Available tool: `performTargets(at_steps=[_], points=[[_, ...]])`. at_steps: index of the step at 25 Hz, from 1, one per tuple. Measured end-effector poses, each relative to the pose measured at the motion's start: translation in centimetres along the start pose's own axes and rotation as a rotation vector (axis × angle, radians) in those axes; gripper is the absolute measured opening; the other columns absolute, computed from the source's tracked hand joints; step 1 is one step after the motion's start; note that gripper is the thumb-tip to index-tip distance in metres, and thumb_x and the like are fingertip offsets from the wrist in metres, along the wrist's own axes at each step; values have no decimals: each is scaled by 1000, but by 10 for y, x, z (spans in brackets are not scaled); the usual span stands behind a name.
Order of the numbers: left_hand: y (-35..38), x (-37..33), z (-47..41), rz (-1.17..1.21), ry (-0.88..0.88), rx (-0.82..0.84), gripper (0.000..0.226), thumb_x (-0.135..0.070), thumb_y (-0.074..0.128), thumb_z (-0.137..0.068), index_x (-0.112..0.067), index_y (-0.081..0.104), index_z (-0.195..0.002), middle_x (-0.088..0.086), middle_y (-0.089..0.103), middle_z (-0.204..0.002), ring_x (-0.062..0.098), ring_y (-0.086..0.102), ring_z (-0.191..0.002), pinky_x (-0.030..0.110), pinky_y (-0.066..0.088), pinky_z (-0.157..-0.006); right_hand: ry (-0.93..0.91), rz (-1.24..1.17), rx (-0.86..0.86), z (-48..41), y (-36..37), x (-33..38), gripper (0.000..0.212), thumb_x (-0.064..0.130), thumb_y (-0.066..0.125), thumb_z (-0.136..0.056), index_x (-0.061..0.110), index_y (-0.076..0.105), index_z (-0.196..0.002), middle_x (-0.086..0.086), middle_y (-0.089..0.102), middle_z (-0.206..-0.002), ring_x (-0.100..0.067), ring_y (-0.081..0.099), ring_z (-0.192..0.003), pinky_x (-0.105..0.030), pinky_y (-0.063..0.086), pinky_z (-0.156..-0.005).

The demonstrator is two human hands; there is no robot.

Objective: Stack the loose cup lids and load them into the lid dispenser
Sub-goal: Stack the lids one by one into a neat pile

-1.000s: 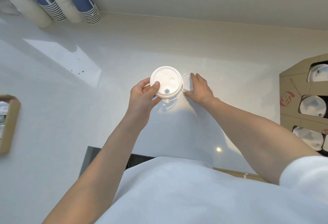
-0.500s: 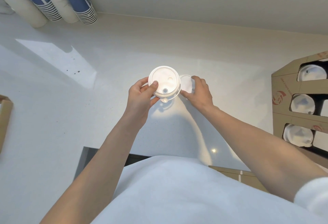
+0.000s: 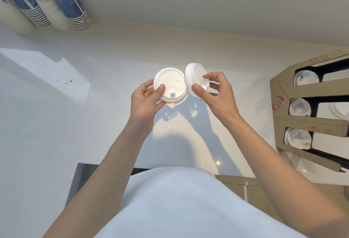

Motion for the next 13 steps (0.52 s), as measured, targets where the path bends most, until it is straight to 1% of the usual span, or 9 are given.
performTargets(at_steps=[2,5,8,10,11,13], points=[[4,-2,1,8,22,29,39,-12,67,-95,-7,58,-132,8,73,-111,21,74,-102,28,61,-80,-27,-34,11,7,7,12,34,41,80,-78,36,57,-103,4,56,-125,7,59,-103,-17,55,-72],[10,-7,2,32,55,61,43,-12,68,-94,-8,55,-135,11,73,-113,19,74,-98,28,60,-79,-68,0,5,12,15,22,38,36,81,-78,33,60,-110,3,55,-125,-2,58,-113,-23,55,-85],[14,-11,3,52,79,100,52,-12,67,-94,-21,49,-143,10,73,-113,17,75,-96,27,60,-77,-98,19,-8,15,17,26,41,34,82,-78,33,63,-115,5,53,-124,-3,56,-118,-21,52,-92],[17,-12,5,50,102,148,54,-13,67,-95,-26,49,-144,12,72,-115,18,74,-99,28,60,-79,-107,-10,-14,17,17,27,36,35,78,-82,33,66,-116,5,54,-124,-5,56,-119,-20,52,-92],[18,-13,5,51,111,167,54,-13,66,-95,-27,49,-144,12,71,-116,19,73,-101,29,60,-80,-109,-38,-29,17,16,26,30,34,73,-87,31,67,-116,5,55,-122,-7,58,-118,-20,53,-89],[20,-14,7,48,126,192,51,-14,66,-96,-28,52,-142,10,71,-113,19,72,-102,29,59,-81,-100,-92,-89,18,14,26,18,29,61,-97,26,70,-112,1,59,-117,-10,62,-107,-20,52,-80]])
Point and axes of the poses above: each hand's wrist, its own z-axis away from the middle knuckle, its own y-axis out of the palm, x = y × z, the point moved 4 cm from there along -z, towards the middle knuckle
